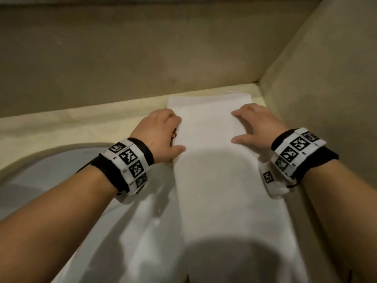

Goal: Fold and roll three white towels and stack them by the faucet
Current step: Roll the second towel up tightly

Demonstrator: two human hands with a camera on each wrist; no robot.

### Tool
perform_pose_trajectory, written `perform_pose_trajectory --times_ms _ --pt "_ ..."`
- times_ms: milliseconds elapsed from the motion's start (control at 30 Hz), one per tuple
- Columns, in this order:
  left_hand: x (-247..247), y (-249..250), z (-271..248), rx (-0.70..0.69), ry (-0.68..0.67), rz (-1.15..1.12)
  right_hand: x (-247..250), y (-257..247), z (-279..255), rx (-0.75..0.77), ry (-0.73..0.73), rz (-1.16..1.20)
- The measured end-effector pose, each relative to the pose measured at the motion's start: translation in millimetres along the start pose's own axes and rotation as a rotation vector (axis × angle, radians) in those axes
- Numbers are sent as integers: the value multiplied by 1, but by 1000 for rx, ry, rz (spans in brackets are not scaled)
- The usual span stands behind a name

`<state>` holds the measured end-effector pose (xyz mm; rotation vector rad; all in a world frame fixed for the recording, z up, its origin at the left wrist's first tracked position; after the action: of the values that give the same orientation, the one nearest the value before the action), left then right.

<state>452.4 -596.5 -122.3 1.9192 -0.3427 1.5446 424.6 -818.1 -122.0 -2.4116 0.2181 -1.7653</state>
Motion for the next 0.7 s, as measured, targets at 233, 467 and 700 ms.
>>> perform_pose_trajectory --times_ms 233,467,700 --pt "-8 27 -25 -61 -10 189 0 -14 -28 76 -47 -140" --pt "-1 14 -58 72 35 -152 4 4 -72 -26 12 172" --pt "35 8 -61 190 179 -428 22 23 -86 -227 266 642"
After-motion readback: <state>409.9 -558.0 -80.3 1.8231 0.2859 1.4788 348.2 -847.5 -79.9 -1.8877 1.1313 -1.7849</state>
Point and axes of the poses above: each hand's wrist, its own z-axis towards the middle knuckle, its own x-axis out of the back of the hand, y = z × x, the point moved 8 cm from there along z, towards the middle knuckle, and after that the axes turned 2 degrees about y, right-handed, at the moved point
